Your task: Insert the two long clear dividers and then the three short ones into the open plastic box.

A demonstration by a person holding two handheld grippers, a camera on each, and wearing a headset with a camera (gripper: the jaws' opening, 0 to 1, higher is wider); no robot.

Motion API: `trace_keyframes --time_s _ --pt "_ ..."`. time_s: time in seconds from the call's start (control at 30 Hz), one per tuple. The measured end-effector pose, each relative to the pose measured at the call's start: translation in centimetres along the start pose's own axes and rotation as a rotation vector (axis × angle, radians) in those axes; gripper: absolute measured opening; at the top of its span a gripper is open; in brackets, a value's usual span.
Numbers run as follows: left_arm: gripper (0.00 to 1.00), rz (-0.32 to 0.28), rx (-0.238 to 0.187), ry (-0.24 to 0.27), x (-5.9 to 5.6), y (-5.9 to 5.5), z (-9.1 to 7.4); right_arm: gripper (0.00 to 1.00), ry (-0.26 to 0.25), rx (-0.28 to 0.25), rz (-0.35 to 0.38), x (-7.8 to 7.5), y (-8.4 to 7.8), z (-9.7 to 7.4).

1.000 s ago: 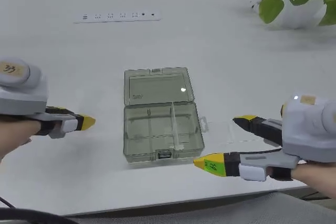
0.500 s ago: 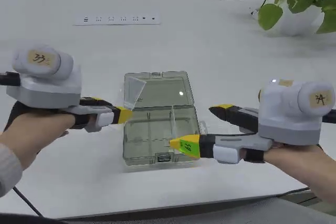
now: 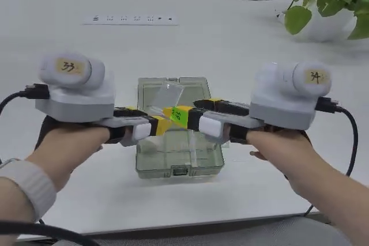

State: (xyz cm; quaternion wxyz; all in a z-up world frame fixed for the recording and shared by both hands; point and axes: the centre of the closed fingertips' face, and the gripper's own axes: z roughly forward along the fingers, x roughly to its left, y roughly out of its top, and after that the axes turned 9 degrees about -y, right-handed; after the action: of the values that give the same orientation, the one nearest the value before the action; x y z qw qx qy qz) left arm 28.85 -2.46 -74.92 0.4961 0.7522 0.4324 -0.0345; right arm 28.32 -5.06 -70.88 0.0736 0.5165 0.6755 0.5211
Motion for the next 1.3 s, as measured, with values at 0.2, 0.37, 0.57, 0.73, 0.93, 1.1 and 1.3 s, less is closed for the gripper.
trace_keyframes --time_s 0.2,0.37,0.57,0.73,0.93,1.1,1.3 --pt "0.31 -0.024 -0.04 0.0 -0.5 0.5 0.1 0.29 -0.037 0.007 0.086 -0.9 -0.1 0.9" --pt "0.3 -0.033 -0.063 0.001 -0.9 0.6 0.1 0.2 -0.054 0.012 0.149 -1.2 0.0 1.4" --pt "0.31 -0.058 -0.096 0.009 -0.9 0.8 -0.2 0.11 -0.055 0.028 0.171 -1.3 0.0 1.8" --pt "0.3 -0.062 -0.101 0.005 -1.1 0.7 -0.2 0.06 -0.054 0.044 0.17 -1.2 -0.2 1.9" --pt "0.3 -0.074 -0.112 0.003 -1.2 0.4 -0.3 0.04 -0.06 0.063 0.151 -1.1 -0.3 2.1" --pt "0.3 -0.073 -0.117 0.004 -1.1 0.1 -0.4 0.03 -0.067 0.097 0.105 -0.7 -0.5 2.2" --pt "0.3 -0.058 -0.139 -0.006 -1.0 0.2 -0.6 0.02 -0.081 0.128 0.088 -0.4 -0.3 2.4"
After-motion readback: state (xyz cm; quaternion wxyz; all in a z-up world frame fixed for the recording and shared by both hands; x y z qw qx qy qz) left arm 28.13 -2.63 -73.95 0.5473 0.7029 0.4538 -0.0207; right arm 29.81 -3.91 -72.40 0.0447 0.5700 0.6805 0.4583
